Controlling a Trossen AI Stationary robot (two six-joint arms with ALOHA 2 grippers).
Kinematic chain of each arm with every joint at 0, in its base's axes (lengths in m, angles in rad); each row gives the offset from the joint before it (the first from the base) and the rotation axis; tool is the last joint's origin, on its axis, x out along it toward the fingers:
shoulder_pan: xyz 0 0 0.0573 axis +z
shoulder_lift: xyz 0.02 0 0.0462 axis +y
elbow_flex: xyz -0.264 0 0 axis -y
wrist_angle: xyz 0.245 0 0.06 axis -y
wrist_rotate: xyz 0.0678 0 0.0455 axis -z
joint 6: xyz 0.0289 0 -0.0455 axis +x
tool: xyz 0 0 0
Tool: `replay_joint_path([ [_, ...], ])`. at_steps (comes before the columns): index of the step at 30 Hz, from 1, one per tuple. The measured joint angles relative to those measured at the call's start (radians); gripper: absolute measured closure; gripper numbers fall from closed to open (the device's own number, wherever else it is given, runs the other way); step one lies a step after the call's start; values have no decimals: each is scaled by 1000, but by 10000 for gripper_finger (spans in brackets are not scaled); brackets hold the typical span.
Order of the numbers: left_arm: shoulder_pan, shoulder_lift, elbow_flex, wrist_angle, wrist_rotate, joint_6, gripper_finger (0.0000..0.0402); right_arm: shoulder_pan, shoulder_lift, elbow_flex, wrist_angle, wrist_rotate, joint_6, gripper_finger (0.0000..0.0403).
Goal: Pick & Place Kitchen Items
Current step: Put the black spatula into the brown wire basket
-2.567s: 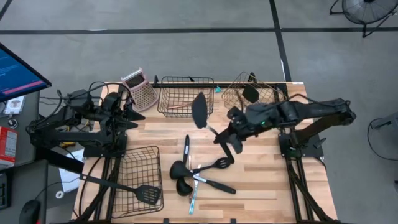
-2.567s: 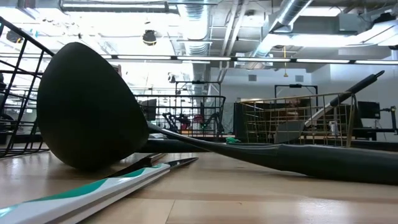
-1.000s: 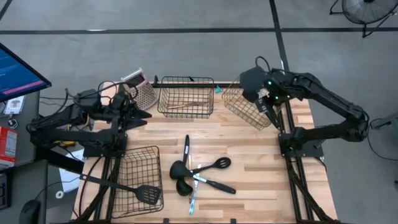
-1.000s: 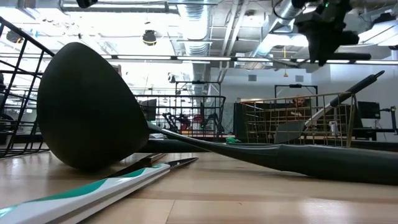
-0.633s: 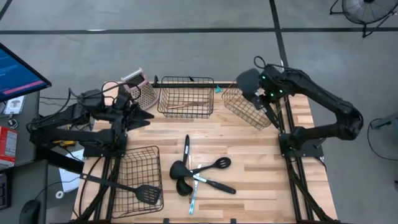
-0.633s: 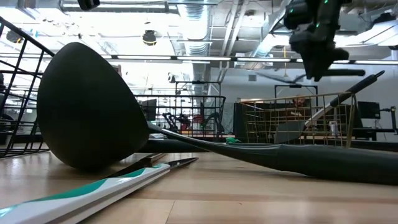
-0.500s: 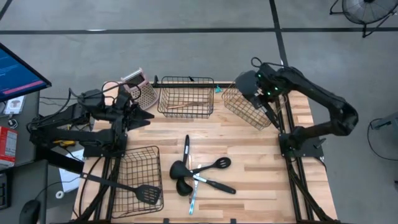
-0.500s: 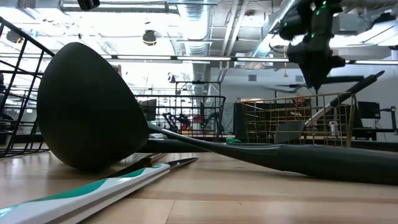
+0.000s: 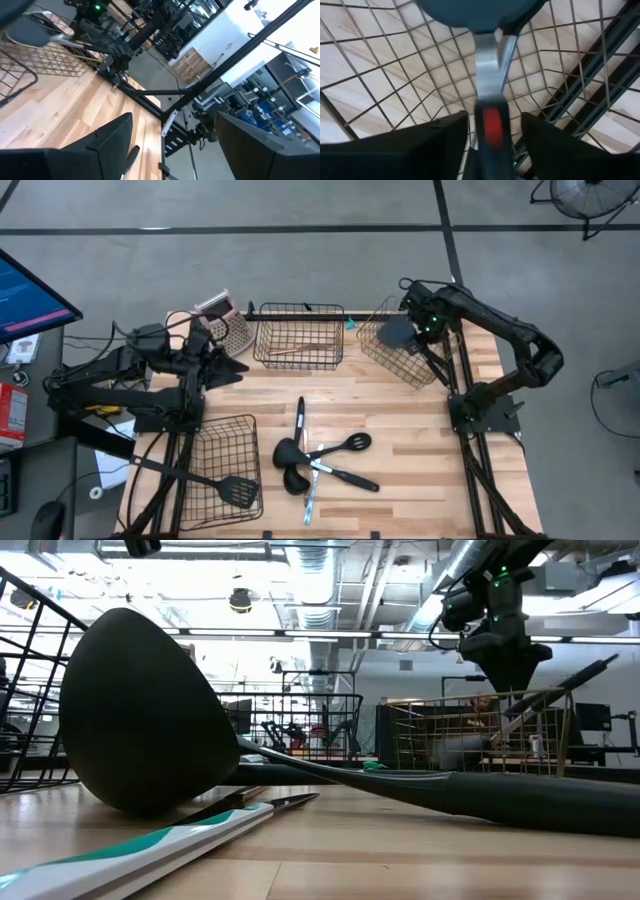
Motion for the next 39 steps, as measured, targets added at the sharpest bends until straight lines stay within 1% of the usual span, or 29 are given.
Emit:
replay_joint_path([
  [3, 0, 2, 0, 0, 7, 0, 133, 8, 0, 0, 18, 11, 0, 178],
  [5, 0, 4, 0, 0, 14, 0, 133, 14, -5, 1, 18, 15, -1, 168],
  [8, 0, 16, 0, -8, 70, 0, 133, 21, -29, 23, 5, 13, 0, 166],
  [12, -33, 51, 0, -93, 185, 0, 133, 54, -95, 101, -16, 2, 3, 175],
  [15, -97, 95, 0, -174, 240, 0, 133, 93, -156, 169, -30, -27, 42, 182],
  [18, -185, 150, 0, -248, 283, 0, 133, 145, -227, 216, -31, -40, 105, 187],
  [21, -281, 209, 0, -312, 341, 1, 133, 209, -298, 235, -31, -43, 178, 191],
  [25, -418, 280, 0, -349, 408, -18, 133, 295, -382, 235, -36, -42, 285, 195],
  [27, -480, 307, 0, -349, 412, -49, 133, 336, -413, 235, -39, -38, 334, 197],
  [30, -562, 337, 0, -357, 404, -52, 133, 396, -443, 235, -40, -35, 393, 200],
  [36, -673, 405, 0, -498, 288, 32, 133, 503, -451, 235, -40, 35, 456, 207],
  [39, -722, 445, 0, -532, 274, 67, 133, 535, -442, 235, -40, 44, 472, 211],
])
